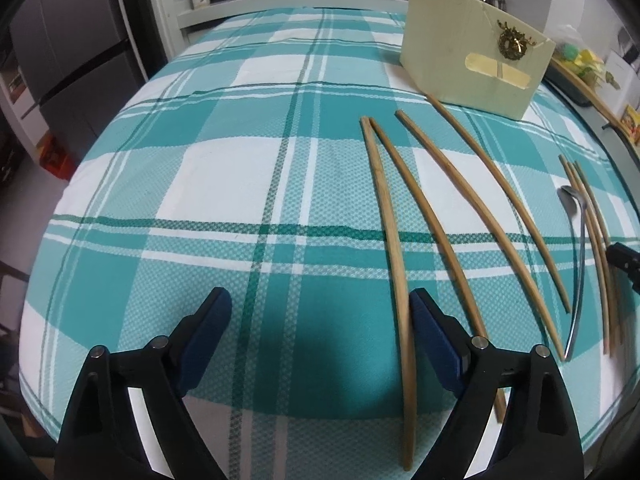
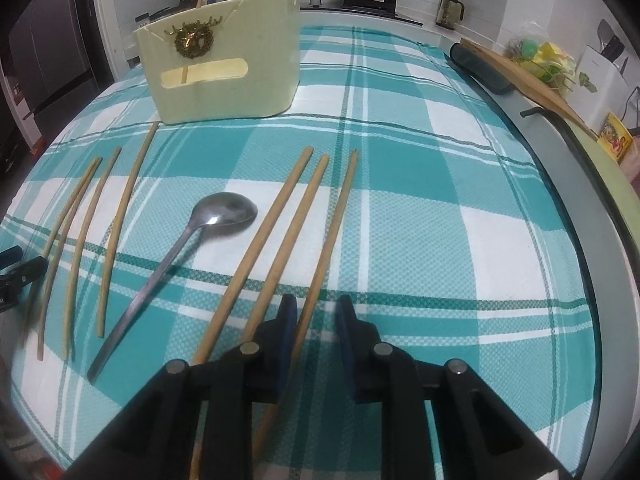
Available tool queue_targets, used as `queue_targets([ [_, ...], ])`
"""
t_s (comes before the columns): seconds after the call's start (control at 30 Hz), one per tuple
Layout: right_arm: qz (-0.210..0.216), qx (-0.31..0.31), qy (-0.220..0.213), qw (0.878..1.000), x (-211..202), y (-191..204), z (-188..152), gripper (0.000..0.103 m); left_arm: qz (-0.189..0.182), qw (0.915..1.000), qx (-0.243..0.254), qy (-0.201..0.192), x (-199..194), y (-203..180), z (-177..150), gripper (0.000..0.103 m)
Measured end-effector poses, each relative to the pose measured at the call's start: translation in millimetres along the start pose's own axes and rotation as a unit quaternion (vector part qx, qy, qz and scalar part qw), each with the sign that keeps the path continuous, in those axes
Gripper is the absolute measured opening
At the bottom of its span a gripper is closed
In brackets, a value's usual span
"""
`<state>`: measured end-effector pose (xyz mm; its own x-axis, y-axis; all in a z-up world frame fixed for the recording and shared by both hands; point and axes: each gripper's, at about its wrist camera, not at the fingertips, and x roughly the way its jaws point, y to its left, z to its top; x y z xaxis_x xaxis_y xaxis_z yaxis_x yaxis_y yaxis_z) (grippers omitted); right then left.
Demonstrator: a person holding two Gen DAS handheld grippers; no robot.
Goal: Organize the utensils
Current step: 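Move both tools back down over the remaining chopsticks on the cloth, then grasp one wooden chopstick with the right tool while the left tool grasps another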
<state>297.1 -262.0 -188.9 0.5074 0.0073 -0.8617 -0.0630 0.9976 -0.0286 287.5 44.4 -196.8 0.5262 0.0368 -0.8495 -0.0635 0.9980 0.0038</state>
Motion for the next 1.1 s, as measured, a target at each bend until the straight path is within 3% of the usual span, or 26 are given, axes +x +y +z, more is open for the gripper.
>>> queue_targets([
  [0.23, 0.021, 0.017, 0.015, 1.000, -6.9, -14.4, -8.2, 0.020, -0.007, 0.9998, 0.017, 0.006, 7.2, -1.2, 11.3, 0.094],
  [0.33, 0.033, 0.012, 0.030, 0.999, -4.5, -16.4, -3.9, 0.021, -0.015, 0.9991, 0.033, 0.022, 16.5, -0.3, 20.3, 0.103],
  [0.5, 0.028, -0.025, 0.037, 0.999, 3.0, -12.8, 6.9, 0.022, -0.020, 0.9990, 0.037, 0.014, 19.2, 1.5, 24.8, 0.103],
  [0.87, 0.021, -0.001, -0.004, 1.000, 1.7, -13.8, -0.8, 0.024, -0.019, 0.9994, 0.027, 0.008, 16.5, 3.8, 18.7, 0.103],
  [1.1, 0.056, -0.013, 0.024, 0.998, 5.9, -19.3, 9.3, 0.029, -0.047, 0.9951, 0.071, 0.052, 27.6, 1.9, 39.4, 0.102],
])
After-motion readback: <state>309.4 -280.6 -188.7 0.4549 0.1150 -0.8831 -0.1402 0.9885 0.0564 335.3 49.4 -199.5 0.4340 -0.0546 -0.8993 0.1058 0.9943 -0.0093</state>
